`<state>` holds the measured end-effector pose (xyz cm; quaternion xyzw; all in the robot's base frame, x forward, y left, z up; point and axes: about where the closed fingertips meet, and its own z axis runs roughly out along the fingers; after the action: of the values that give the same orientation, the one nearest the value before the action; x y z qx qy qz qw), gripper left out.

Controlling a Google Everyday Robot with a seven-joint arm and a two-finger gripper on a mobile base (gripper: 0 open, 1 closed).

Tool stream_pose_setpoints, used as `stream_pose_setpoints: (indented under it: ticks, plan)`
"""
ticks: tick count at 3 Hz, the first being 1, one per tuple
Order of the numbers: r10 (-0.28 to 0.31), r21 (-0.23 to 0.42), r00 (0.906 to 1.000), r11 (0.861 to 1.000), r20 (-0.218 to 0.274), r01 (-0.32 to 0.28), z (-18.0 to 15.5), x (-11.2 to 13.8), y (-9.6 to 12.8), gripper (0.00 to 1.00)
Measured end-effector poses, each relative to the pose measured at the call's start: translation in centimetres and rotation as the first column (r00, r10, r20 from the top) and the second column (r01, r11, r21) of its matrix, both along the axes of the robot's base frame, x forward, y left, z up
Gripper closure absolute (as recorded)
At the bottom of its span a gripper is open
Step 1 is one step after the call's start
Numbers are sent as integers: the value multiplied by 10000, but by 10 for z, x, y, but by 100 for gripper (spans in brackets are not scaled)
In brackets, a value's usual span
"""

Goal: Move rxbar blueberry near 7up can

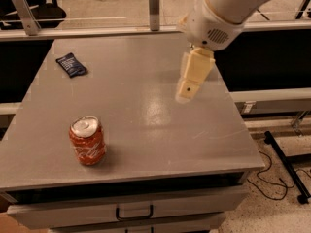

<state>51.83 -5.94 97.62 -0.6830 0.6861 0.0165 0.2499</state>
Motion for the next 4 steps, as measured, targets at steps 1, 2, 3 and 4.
stream_pose_setpoints:
  ticks: [1,2,3,4]
  plan:
    - [1313,793,9909,9879,287,-1332,10,11,97,0]
    - [1313,794,9909,9879,288,-1332,10,11,97,0]
    - [1488,1212,9881,9809,383,-1524,-1,33,122,0]
    - [2006,1920,9781,9592,547,-2075,-20,68,181,0]
